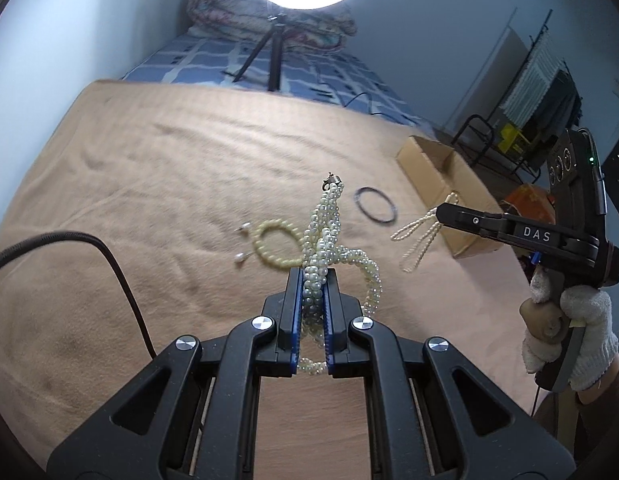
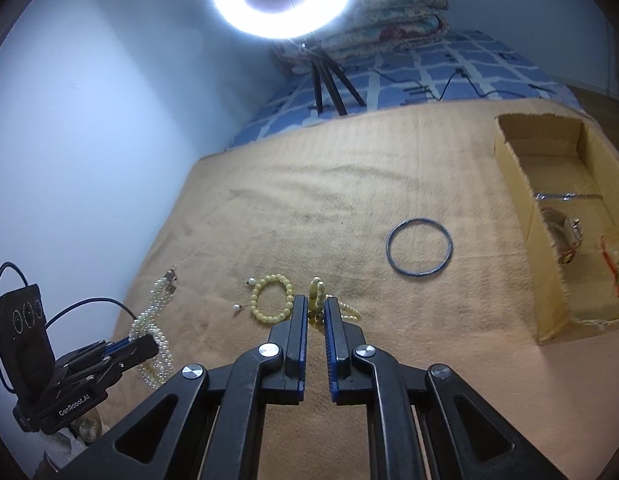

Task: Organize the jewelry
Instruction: 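Lift and carry both pearl necklaces over the cardboard box with both tools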

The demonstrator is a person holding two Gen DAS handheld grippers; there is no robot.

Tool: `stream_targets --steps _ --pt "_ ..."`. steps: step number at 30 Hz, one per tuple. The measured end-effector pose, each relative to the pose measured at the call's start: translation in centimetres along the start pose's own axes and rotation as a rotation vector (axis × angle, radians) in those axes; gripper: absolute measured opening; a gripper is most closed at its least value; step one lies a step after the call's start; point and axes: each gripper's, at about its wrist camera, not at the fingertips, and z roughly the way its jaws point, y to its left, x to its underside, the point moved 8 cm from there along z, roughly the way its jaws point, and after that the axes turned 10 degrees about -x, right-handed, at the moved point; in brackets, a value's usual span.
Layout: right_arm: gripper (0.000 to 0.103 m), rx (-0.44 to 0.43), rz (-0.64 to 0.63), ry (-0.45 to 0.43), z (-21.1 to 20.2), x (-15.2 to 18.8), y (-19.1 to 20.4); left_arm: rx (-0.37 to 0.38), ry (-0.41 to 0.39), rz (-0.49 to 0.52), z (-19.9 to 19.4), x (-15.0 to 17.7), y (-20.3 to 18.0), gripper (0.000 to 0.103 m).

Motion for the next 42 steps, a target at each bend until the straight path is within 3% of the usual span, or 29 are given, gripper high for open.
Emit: stream_targets --steps 19,31,42 --pt "0.006 0.017 -0.052 -0.151 -10.9 -3.1 -2.2 0.105 -0.044 0.104 1.2 -4.2 -10.9 0.007" --pt "0.006 0.118 -0.018 -0.222 -16.6 -4.6 -8.9 0.159 -0.067 0.177 4.4 -8.4 -19.2 0.007" --pt "0.006 0.184 0.045 -0.232 -17.0 -4.0 -15.4 0.181 -0.035 0.241 9.8 -10.1 -26.6 0.007"
